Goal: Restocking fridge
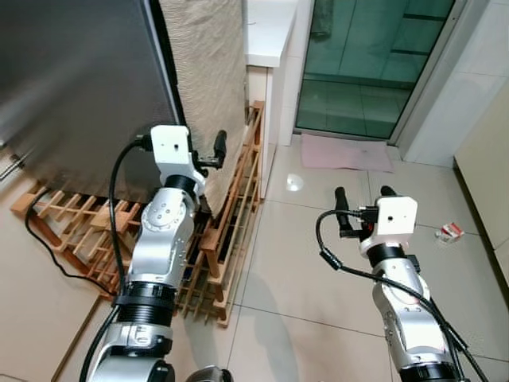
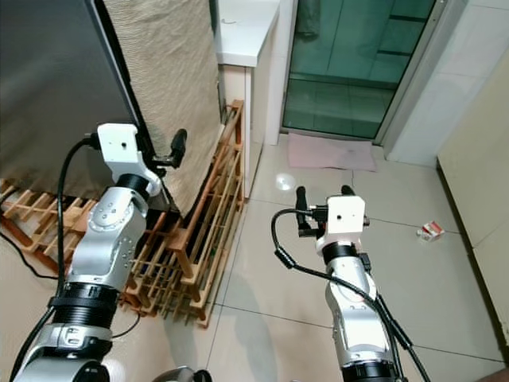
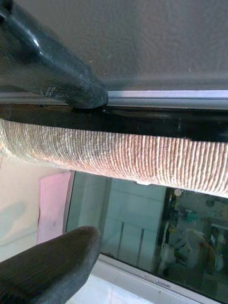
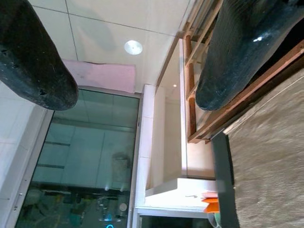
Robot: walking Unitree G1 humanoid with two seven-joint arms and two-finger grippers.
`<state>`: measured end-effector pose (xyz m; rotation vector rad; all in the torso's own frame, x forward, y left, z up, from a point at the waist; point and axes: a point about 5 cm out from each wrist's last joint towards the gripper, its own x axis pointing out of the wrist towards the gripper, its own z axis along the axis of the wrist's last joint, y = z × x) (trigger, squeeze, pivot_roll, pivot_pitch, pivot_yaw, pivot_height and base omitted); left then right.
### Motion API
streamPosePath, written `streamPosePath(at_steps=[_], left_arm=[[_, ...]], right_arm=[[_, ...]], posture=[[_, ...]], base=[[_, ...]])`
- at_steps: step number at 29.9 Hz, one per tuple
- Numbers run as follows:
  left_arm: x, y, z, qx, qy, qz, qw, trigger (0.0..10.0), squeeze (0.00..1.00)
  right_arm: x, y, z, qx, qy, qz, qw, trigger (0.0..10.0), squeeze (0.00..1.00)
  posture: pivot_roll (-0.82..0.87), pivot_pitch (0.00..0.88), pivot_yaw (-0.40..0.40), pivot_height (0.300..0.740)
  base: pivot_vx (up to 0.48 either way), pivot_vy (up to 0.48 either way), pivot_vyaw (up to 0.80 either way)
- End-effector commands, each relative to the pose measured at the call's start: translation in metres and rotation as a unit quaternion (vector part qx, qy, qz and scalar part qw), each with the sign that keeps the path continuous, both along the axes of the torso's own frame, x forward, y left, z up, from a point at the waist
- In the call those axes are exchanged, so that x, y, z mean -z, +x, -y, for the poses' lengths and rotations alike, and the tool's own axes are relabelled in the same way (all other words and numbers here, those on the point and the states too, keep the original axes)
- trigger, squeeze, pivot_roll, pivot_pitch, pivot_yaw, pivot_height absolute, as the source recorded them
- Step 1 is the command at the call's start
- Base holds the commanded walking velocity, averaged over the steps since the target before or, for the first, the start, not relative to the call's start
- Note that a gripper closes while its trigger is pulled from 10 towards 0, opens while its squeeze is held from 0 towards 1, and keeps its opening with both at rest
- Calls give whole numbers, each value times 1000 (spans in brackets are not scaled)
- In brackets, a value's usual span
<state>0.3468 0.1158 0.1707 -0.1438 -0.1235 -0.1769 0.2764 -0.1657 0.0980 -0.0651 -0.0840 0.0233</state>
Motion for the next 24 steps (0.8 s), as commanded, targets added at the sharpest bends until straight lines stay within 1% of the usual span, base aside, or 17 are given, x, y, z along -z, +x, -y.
streamPosePath(at_steps=[1,2,4,5,6,7,9,10,12,13,14,15,16,17,20,23,24], left_arm=[[-1,-2,39,97,7,-16,995,10000,0],[-1,-2,39,97,7,-16,995,10000,0],[-5,-7,57,161,5,-12,987,10000,0],[-13,-14,72,221,-9,4,975,10000,0],[-19,-17,76,243,-20,14,970,10000,0],[-19,-17,76,243,-20,14,970,10000,0],[-38,-25,87,315,-45,56,947,10000,0],[-38,-25,87,315,-45,56,947,10000,0],[-47,-31,91,352,-55,72,932,10000,0],[-47,-31,91,352,-55,72,932,10000,0],[-50,-34,93,368,-58,77,925,10000,0],[-55,-40,95,398,-62,84,911,10000,0],[-55,-40,95,398,-62,84,911,10000,0],[-57,-42,96,407,-63,86,907,10000,0],[-56,-44,93,410,-54,81,907,10000,0],[-49,-37,77,358,-41,69,930,10000,0],[-49,-37,77,358,-41,69,930,10000,0]], right_arm=[[2,2,0,-3,-7,-7,1000,10000,0],[2,2,0,-3,-7,-7,1000,10000,0],[4,2,2,1,-5,-14,1000,10000,0],[5,3,4,5,-3,-17,1000,10000,0],[5,3,5,5,-3,-17,1000,10000,0],[5,3,5,5,-3,-17,1000,10000,0],[6,3,3,3,-1,-21,1000,10000,0],[6,3,3,3,-1,-21,1000,10000,0],[6,3,2,1,0,-23,1000,10000,0],[6,3,2,1,0,-23,1000,10000,0],[7,2,1,0,0,-24,1000,10000,0],[8,1,0,-2,1,-27,1000,10000,0],[8,1,0,-2,1,-27,1000,10000,0],[9,1,0,-2,2,-28,1000,10000,0],[12,-2,-1,-3,3,-34,999,10000,0],[12,-3,-2,2,7,-36,999,10000,0],[12,-3,-2,2,7,-36,999,10000,0]], posture=[[-73,0,5,740],[-73,0,5,740],[-77,0,8,740],[-80,0,9,740],[-81,0,10,740],[-81,0,10,740],[-88,0,13,740],[-88,0,13,740],[-91,0,16,740],[-91,0,16,740],[-93,0,18,740],[-96,0,21,740],[-96,0,21,740],[-96,0,21,740],[-101,0,28,740],[-98,0,31,740],[-98,0,31,740]], base=[[0,0,0],[0,0,0],[0,0,0],[0,0,0],[0,0,0],[0,0,0],[0,0,0],[0,0,0],[0,0,0],[0,0,0],[0,0,0],[0,0,0],[0,0,0],[0,0,0],[0,0,0],[0,0,0],[0,0,0]])
